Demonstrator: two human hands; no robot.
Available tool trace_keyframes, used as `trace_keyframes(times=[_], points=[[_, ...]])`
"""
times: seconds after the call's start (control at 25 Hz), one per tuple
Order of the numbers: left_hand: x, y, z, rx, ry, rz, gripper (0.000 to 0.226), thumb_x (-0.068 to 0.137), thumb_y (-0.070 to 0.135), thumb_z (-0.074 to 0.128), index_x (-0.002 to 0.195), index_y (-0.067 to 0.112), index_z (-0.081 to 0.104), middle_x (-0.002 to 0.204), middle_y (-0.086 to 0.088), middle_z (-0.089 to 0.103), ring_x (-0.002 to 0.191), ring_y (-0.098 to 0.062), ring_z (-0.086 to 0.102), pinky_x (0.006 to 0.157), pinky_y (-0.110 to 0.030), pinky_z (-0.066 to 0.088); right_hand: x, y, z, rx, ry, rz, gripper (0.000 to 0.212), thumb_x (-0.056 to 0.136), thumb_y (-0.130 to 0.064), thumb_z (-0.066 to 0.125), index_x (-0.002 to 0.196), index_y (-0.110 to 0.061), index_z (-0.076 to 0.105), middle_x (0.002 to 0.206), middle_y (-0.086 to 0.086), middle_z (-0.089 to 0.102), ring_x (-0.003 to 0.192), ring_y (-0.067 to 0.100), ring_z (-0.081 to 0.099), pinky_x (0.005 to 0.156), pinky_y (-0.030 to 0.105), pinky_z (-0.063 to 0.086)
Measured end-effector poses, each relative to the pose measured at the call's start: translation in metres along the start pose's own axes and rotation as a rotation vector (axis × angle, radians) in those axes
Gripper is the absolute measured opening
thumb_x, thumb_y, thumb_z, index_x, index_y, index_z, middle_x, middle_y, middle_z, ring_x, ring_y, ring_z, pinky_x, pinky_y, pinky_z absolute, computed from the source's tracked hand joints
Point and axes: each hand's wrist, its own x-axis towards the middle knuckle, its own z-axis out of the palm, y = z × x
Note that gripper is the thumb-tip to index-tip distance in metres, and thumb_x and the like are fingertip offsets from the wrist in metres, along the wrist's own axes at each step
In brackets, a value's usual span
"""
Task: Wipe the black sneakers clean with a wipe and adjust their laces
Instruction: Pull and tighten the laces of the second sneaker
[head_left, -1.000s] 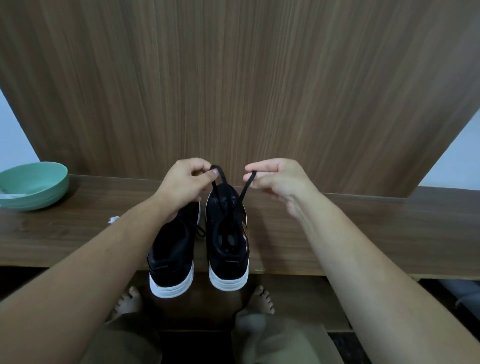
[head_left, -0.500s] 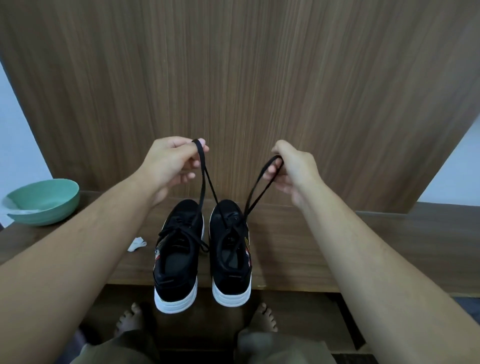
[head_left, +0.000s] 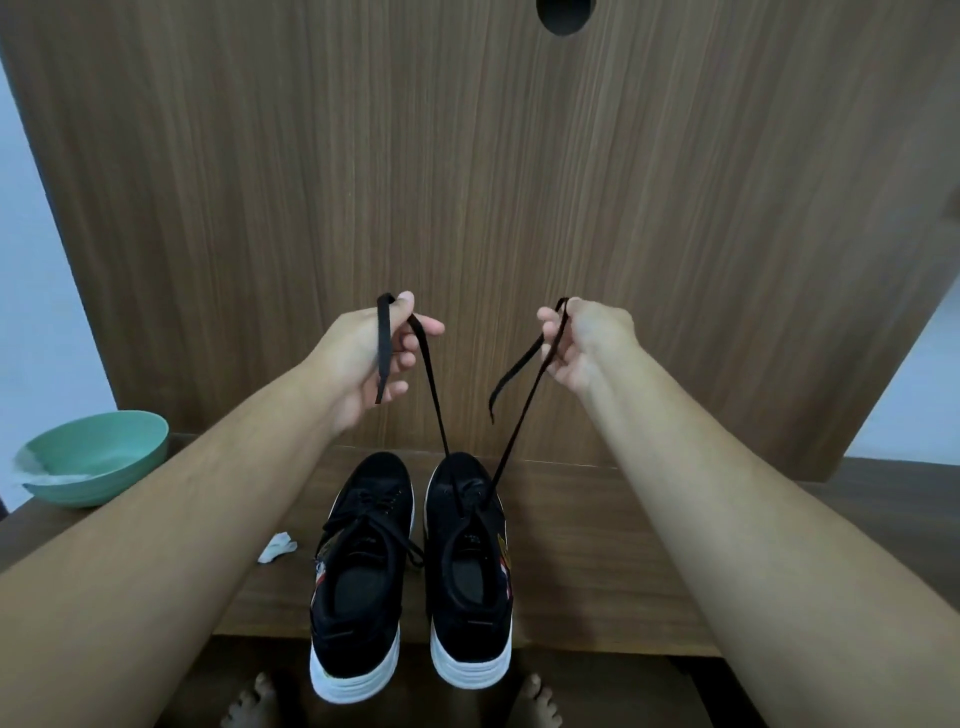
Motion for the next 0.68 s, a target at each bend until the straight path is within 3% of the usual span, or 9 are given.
trace_keyframes(times=[0.12,0.24,0.36,0.48,0.56,0.68], points=[[0.004,0.004,0.002,-0.033,-0.001,-0.08,0.041,0.096,0.041,0.042,0.091,0.015,0.073,0.063,0.008,0.051,0.057,-0.003,0.047,0.06,-0.023,0.042,0.001,0.007,0.007,-0.304,-0.016,-0.097,0.011,0.096,-0.016,0.053,0.097,-0.01,0.062,0.071,0.002,0.069,0.05,0.006,0.045,0.05,0.02,0.039],[0.011,0.012,0.007,-0.052,-0.065,-0.157,0.046,0.096,0.04,0.037,0.093,0.014,0.075,0.063,0.009,0.054,0.056,-0.002,0.05,0.056,-0.021,0.044,-0.007,0.013,0.014,-0.544,-0.202,-0.139,0.008,0.092,-0.012,0.06,0.09,-0.01,0.068,0.076,0.003,0.072,0.051,0.004,0.05,0.05,0.018,0.041],[0.013,0.02,0.017,-0.027,-0.083,-0.218,0.046,0.096,0.036,0.035,0.092,0.011,0.074,0.06,0.007,0.059,0.05,-0.002,0.049,0.045,-0.016,0.041,-0.015,0.019,0.014,-0.632,-0.447,-0.149,0.013,0.088,-0.005,0.059,0.09,-0.01,0.072,0.078,0.002,0.073,0.049,0.002,0.053,0.048,0.016,0.039],[0.016,0.022,0.024,-0.035,-0.004,-0.227,0.046,0.098,0.034,0.034,0.09,0.01,0.072,0.058,0.006,0.057,0.05,-0.002,0.045,0.044,-0.015,0.038,-0.019,0.018,0.01,-0.689,-0.565,-0.186,0.016,0.085,-0.009,0.061,0.096,-0.008,0.073,0.084,0.0,0.075,0.053,0.002,0.054,0.051,0.017,0.038],[0.02,0.018,0.022,0.002,0.038,-0.225,0.046,0.098,0.038,0.035,0.092,0.012,0.072,0.065,0.005,0.061,0.055,-0.004,0.049,0.055,-0.02,0.044,-0.018,0.015,0.008,-0.735,-0.559,-0.257,0.015,0.085,-0.018,0.067,0.096,-0.01,0.073,0.081,-0.003,0.074,0.055,0.002,0.056,0.049,0.015,0.037],[0.021,0.005,0.016,0.19,-0.081,-0.333,0.063,0.095,0.058,0.023,0.095,0.015,0.068,0.091,-0.002,0.07,0.088,-0.017,0.063,0.092,-0.041,0.041,-0.015,0.014,0.008,-0.741,-0.497,-0.267,0.014,0.086,-0.018,0.067,0.097,-0.01,0.071,0.077,-0.002,0.072,0.053,0.003,0.055,0.045,0.015,0.036]])
